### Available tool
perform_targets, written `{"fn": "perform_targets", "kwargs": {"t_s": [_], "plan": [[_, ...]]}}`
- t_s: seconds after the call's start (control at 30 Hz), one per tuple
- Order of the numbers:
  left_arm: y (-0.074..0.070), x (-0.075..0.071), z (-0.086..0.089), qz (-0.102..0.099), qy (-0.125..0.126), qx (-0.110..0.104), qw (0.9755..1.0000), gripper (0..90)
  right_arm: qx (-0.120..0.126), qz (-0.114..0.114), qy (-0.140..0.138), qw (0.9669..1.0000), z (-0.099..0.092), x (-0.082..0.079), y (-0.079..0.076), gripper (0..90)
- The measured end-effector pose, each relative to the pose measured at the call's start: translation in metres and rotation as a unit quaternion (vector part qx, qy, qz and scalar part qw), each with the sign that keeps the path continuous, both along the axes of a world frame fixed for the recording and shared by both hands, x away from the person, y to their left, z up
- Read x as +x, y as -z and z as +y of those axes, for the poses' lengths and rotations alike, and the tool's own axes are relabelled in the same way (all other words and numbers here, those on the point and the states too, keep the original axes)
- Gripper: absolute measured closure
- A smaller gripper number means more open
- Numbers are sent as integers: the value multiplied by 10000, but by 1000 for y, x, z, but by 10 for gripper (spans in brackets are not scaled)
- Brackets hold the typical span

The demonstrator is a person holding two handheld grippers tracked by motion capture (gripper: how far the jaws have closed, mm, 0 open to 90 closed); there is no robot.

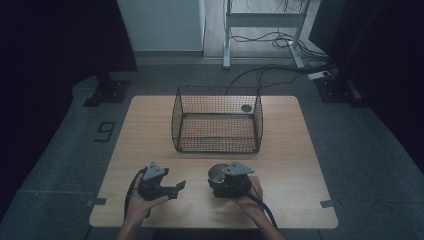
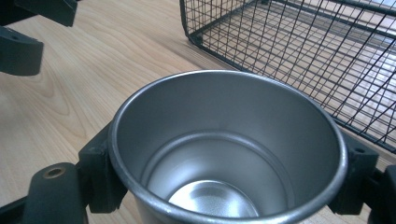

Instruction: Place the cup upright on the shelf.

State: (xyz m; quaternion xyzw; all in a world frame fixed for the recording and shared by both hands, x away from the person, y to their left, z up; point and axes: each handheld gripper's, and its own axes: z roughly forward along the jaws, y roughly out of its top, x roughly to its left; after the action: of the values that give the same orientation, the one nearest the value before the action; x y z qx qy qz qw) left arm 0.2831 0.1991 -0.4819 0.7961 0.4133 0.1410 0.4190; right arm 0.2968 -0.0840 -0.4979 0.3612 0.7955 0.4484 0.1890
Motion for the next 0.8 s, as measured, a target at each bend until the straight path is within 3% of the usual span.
{"fn": "perform_targets", "kwargs": {"t_s": [0.43,0.53,0.8], "plan": [[0,1,2,15,-25,-19,10000,177,118,-88,-113,9998,-5,-2,-18,182],[1,1,1,30,7,-18,10000,177,270,-87,-184,9994,-6,0,-29,182],[0,1,3,4,-21,-39,10000,176,322,-308,-184,9988,-9,5,-55,182]]}}
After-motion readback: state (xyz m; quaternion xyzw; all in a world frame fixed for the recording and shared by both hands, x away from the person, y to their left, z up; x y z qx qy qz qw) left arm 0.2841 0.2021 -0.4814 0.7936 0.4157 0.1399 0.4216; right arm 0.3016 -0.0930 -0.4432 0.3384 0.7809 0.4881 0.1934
